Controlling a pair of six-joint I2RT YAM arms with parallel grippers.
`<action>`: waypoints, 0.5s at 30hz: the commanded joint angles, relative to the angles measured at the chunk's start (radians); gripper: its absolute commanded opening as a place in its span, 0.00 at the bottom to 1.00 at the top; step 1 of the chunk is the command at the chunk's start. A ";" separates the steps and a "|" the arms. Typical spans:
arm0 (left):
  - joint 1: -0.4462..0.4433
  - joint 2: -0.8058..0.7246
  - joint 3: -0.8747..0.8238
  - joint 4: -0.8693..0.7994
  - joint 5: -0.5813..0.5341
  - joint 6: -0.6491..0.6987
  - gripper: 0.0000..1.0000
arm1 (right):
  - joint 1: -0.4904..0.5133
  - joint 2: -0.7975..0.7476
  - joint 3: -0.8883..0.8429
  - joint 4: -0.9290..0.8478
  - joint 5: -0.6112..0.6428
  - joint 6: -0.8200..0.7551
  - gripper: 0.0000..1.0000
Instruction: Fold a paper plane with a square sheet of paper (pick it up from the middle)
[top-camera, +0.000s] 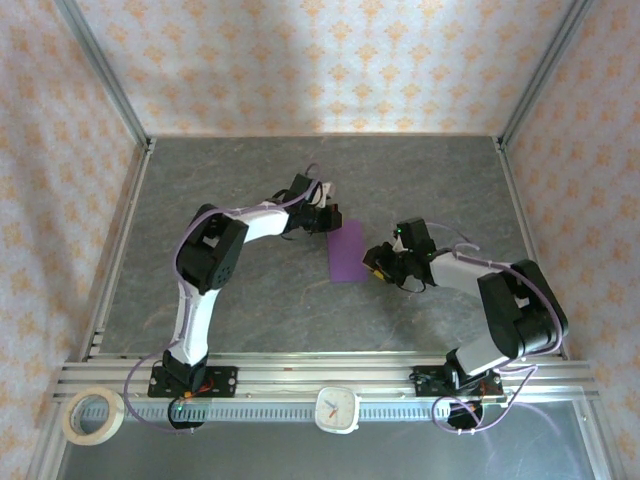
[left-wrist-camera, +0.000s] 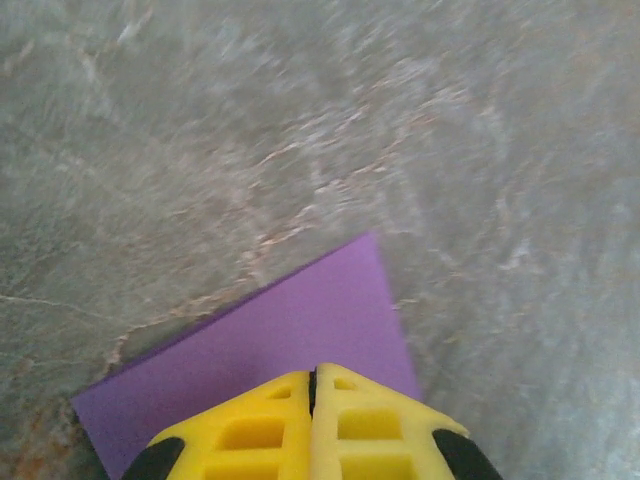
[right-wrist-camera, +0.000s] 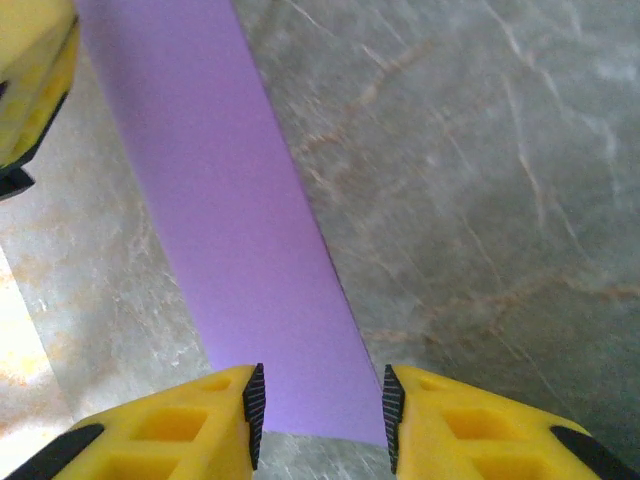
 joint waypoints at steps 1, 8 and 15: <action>-0.002 0.022 0.043 -0.093 0.015 -0.008 0.01 | 0.001 -0.024 -0.018 -0.002 -0.020 0.027 0.39; -0.001 0.062 0.061 -0.160 -0.034 0.026 0.01 | 0.017 0.004 -0.019 -0.009 -0.058 0.020 0.40; -0.002 0.064 -0.003 -0.137 -0.034 0.025 0.01 | 0.030 0.033 -0.012 0.011 -0.059 0.045 0.41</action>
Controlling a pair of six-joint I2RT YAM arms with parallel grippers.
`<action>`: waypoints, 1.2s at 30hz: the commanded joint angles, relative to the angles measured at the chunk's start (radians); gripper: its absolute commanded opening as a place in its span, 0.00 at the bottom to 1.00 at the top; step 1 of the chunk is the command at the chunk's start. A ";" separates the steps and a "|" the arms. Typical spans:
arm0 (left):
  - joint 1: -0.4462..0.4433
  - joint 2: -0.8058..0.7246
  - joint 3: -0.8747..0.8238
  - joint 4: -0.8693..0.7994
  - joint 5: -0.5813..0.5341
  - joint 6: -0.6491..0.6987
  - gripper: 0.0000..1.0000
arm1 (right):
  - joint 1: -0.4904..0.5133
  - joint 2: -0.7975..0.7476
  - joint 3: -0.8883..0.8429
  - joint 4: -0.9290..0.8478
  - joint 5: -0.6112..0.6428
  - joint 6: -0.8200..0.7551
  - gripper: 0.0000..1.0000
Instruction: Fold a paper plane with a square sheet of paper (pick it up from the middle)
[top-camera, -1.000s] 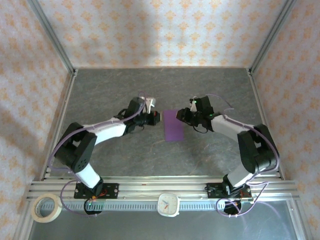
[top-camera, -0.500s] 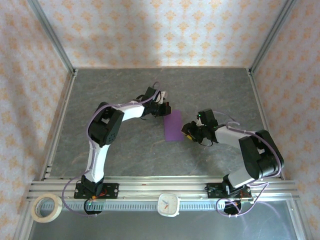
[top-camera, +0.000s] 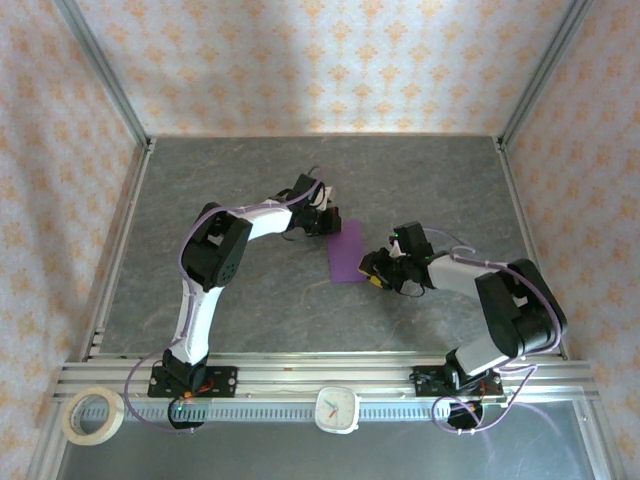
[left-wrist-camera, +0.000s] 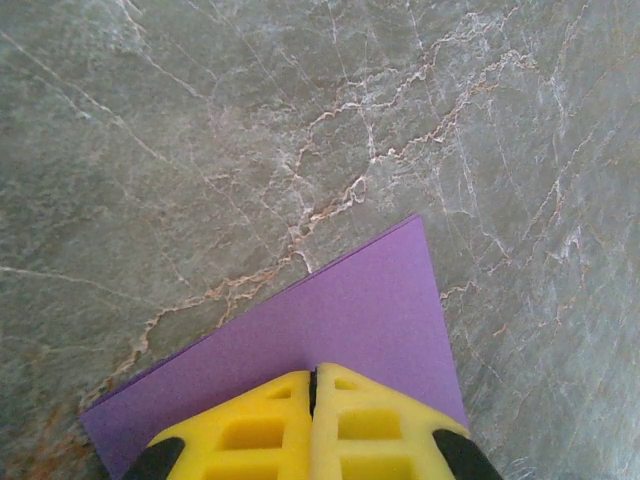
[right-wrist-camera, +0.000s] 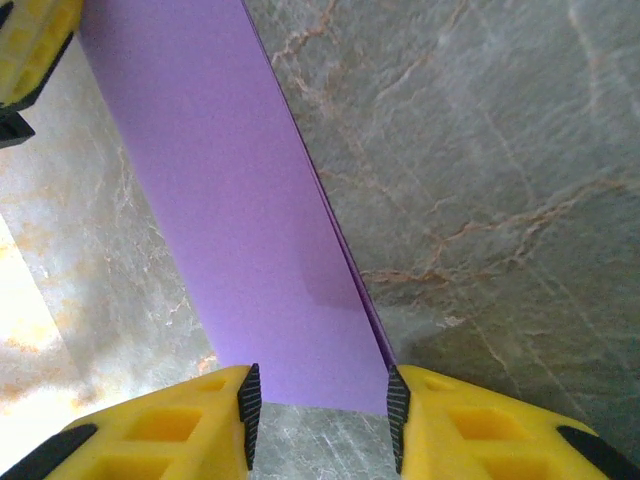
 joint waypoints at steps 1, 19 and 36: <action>-0.002 0.033 -0.048 -0.053 -0.025 0.019 0.01 | 0.009 0.023 0.002 0.008 -0.007 0.021 0.41; 0.002 0.036 -0.060 -0.036 -0.017 0.013 0.01 | 0.021 -0.066 -0.043 -0.019 0.043 0.099 0.41; 0.003 0.047 -0.062 -0.022 0.007 0.008 0.01 | 0.038 -0.025 0.006 0.114 0.029 0.121 0.34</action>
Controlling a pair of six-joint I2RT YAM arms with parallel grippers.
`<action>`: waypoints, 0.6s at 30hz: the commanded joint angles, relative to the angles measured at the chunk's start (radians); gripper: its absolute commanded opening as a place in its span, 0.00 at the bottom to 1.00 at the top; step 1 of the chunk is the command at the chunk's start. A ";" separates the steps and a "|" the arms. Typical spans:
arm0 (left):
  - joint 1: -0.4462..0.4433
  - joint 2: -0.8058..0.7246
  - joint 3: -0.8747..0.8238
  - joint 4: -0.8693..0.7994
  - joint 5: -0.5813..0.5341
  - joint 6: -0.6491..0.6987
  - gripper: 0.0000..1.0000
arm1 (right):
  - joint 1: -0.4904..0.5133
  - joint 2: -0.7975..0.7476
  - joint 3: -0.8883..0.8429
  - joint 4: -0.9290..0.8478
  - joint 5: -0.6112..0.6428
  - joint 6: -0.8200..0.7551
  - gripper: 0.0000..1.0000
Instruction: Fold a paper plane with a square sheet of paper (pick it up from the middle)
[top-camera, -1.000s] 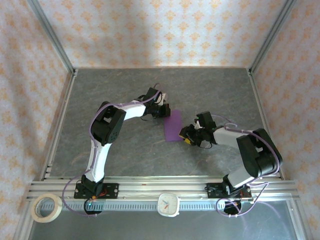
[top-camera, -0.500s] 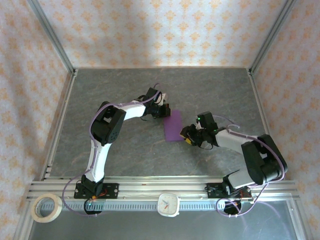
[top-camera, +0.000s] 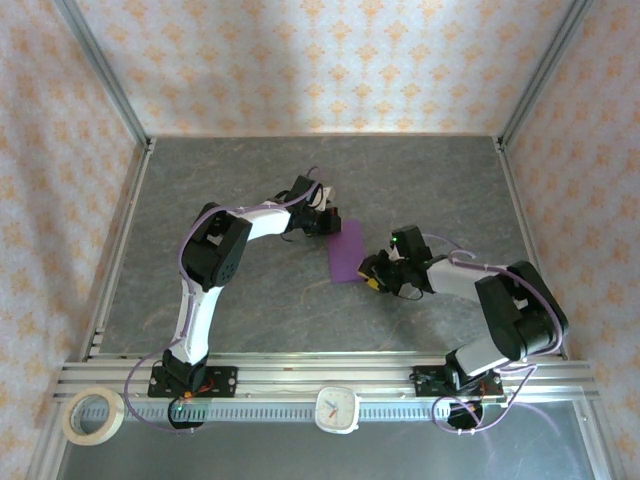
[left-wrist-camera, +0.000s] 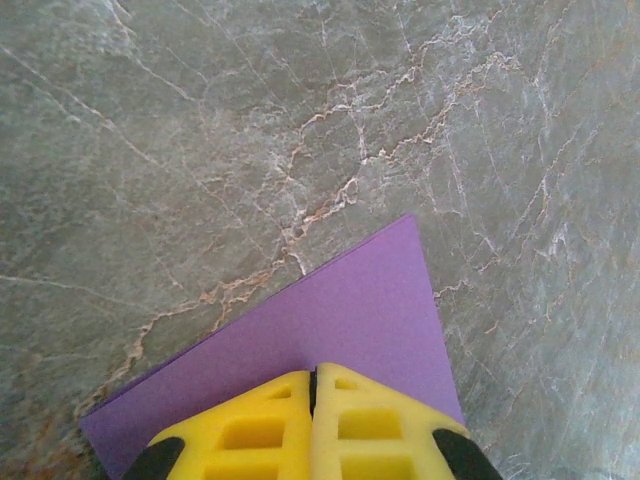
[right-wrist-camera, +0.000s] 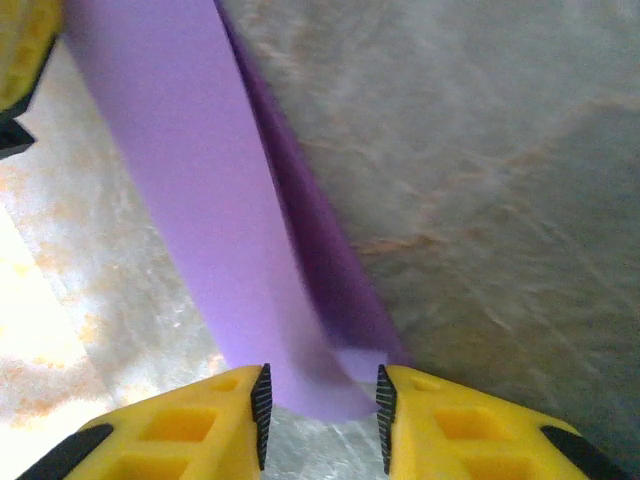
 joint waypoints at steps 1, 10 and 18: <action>-0.002 0.049 -0.037 -0.071 -0.017 0.009 0.01 | 0.007 -0.006 0.035 0.065 0.012 0.009 0.34; -0.001 0.052 -0.035 -0.068 -0.008 0.009 0.02 | -0.005 0.036 0.061 0.101 -0.003 -0.043 0.38; -0.003 0.050 -0.032 -0.067 0.007 0.008 0.02 | -0.040 0.165 0.150 0.169 -0.150 -0.126 0.40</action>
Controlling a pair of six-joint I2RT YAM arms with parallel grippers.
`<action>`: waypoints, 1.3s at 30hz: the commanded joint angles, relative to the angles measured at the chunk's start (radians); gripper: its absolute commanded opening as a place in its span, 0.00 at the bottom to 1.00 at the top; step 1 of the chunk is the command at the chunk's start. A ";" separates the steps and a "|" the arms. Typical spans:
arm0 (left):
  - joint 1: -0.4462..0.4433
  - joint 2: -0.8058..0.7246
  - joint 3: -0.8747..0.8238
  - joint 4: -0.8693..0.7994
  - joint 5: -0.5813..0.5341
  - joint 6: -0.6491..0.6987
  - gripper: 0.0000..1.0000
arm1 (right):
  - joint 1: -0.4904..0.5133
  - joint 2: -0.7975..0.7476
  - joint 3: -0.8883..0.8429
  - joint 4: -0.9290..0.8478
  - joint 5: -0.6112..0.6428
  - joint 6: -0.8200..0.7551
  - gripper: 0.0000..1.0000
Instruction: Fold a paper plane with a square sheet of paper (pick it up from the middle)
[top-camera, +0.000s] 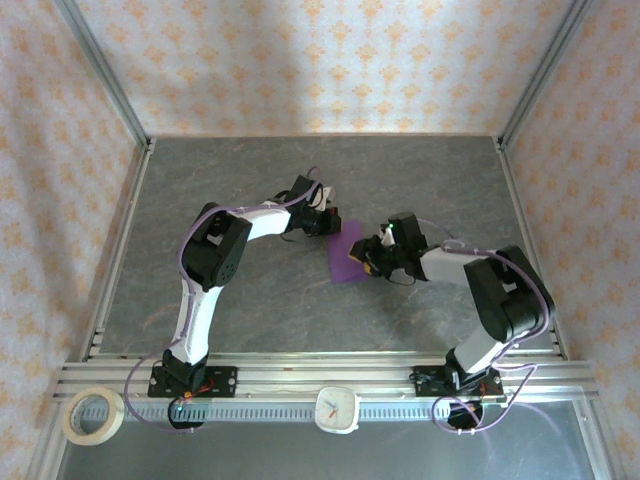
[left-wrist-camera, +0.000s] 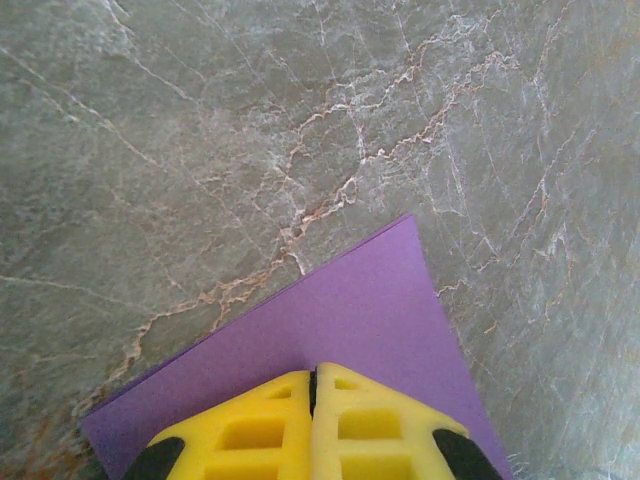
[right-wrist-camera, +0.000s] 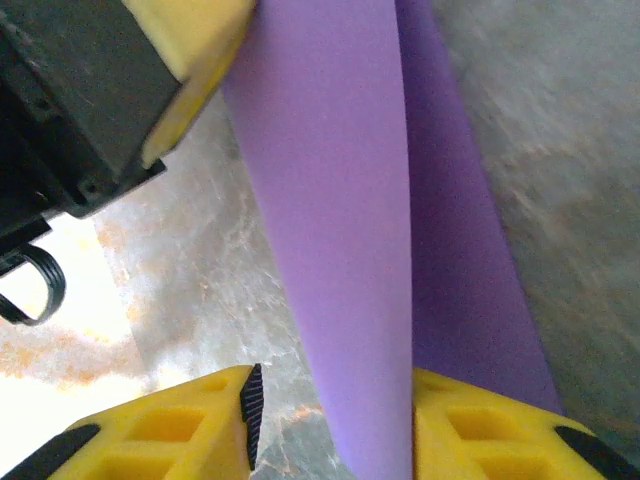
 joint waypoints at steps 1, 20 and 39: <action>-0.003 0.048 -0.032 -0.068 0.002 0.008 0.02 | -0.021 0.043 0.047 0.032 -0.065 -0.069 0.40; -0.006 0.008 -0.036 -0.048 0.011 0.017 0.07 | -0.093 0.134 0.067 0.007 -0.108 -0.168 0.12; -0.059 -0.489 -0.432 0.303 -0.080 0.053 0.47 | 0.014 -0.029 -0.095 0.156 0.024 0.106 0.11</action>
